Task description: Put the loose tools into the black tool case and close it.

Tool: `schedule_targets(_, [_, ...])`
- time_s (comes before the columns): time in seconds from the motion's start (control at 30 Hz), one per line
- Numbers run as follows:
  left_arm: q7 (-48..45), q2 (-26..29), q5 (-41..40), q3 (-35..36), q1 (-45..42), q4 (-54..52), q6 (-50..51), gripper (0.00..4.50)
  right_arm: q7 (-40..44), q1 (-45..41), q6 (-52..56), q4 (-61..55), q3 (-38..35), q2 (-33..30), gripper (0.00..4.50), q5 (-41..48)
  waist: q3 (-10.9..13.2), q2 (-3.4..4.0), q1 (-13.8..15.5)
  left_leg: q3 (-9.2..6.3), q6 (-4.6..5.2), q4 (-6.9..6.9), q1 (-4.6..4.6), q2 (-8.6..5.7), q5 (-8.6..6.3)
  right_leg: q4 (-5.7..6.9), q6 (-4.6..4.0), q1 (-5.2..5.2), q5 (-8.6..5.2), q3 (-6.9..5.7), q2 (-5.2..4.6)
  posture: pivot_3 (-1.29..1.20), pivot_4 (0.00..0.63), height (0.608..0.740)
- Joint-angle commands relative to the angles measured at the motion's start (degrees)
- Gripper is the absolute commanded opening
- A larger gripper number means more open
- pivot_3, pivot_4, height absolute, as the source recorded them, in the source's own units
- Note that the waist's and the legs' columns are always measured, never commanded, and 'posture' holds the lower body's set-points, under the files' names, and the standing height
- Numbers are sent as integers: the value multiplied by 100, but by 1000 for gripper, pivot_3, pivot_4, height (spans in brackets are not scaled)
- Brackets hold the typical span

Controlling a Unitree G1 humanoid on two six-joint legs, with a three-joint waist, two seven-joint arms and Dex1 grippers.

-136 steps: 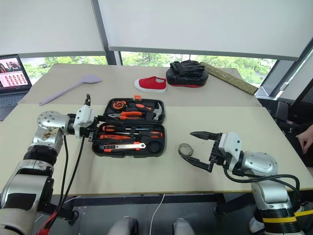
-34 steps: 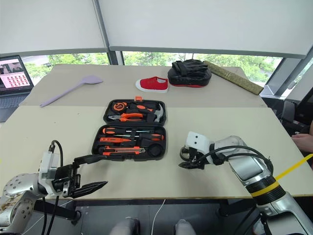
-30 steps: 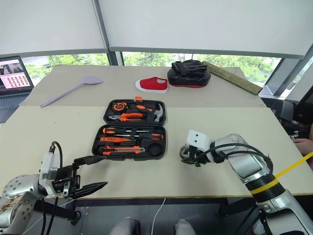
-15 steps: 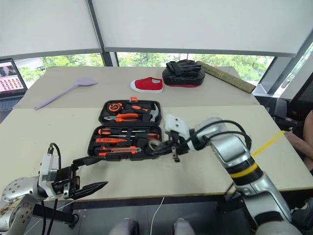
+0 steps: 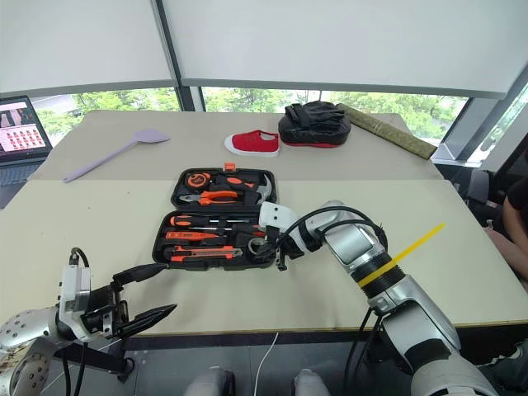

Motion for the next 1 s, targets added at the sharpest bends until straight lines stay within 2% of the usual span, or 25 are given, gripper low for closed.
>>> schedule_targets(0.03, [-83,64,95,117,-2,-60,-265,4500,-34,-101,38,-20,-20,115,404,-91,0,0,-23,0,0,0,1,0,0,0,-1,0,0,0,0,0,150,740])
schedule_targets(0.17, [-44,145,116,203,-252,198,-290,4500,244,-78,61,-186,26,21,1721,-77,0,0,-28,0,-1,0,3,4,3,4,-4,-2,2,-1,5,0,150,740])
schedule_targets(0.33, [862,-67,-127,666,-758,434,-18,4500,736,-187,140,-644,-770,-313,3462,692,1,-1,11,-1,0,-1,0,3,3,0,-1,1,2,-2,2,0,150,740])
schedule_targets(0.47, [1101,-111,-121,804,-954,680,34,4500,1008,-81,-41,-698,-1181,-607,3462,1035,1,-1,8,-1,0,-2,-1,0,2,0,1,1,4,-1,0,0,150,740])
schedule_targets(0.6, [909,-55,-125,761,-1048,800,-24,4500,806,265,-551,-516,-1371,-589,3462,979,-1,-3,0,-1,0,-1,1,2,3,1,1,2,4,-2,4,0,150,740])
schedule_targets(0.8, [365,63,23,506,-914,802,-60,4500,477,641,-952,-424,-1518,0,1782,1139,0,-3,-55,1,-1,-2,2,3,3,5,-1,-2,5,3,7,0,150,740])
schedule_targets(0.83, [302,63,81,436,-896,808,-91,4500,387,662,-1052,-302,-1422,140,1313,1049,0,-3,-51,1,-1,-2,2,4,3,5,0,-1,5,2,7,0,150,740])
schedule_targets(0.87, [275,46,119,377,-883,794,-100,4500,257,638,-1170,-131,-1338,293,1077,937,-1,-3,-45,1,-1,-2,2,4,3,5,0,0,5,2,7,0,150,740])
schedule_targets(0.93, [224,20,162,302,-857,755,-84,4500,99,564,-1239,183,-1233,533,319,808,0,-3,-42,1,-1,-1,3,4,4,5,0,1,5,2,7,0,150,740])
schedule_targets(0.97, [210,10,159,287,-844,740,-71,4500,91,538,-1251,326,-1176,595,108,741,0,-3,-41,1,-3,-2,3,4,5,5,-1,0,5,2,7,0,150,740])
schedule_targets(1.0, [196,10,154,283,-841,737,-63,4500,98,519,-1262,423,-1141,633,108,694,0,-3,-42,1,-4,-1,3,4,5,6,-1,1,5,2,7,0,150,740])
